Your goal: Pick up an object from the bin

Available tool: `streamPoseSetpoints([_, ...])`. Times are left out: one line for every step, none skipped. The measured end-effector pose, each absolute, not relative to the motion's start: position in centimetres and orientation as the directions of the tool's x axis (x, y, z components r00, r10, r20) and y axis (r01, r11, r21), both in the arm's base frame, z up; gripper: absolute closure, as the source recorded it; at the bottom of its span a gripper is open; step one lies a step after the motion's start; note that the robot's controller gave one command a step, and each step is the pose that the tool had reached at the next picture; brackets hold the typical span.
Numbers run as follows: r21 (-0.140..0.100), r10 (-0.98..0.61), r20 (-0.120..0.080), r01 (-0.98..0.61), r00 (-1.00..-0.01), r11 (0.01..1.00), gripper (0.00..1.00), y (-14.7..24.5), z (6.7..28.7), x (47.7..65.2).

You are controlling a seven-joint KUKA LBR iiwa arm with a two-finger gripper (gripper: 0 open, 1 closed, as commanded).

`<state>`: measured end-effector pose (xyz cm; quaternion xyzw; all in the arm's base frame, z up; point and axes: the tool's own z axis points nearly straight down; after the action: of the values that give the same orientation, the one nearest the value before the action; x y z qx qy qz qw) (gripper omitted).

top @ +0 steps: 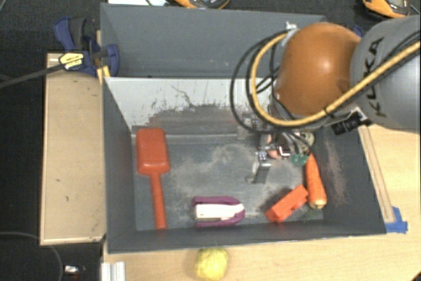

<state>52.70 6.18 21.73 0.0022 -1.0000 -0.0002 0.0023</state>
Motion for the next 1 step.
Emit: streamPoseSetpoints([0.001,-0.001,-0.003,-0.001,-1.000,1.000,0.00,6.15,22.10,52.87])
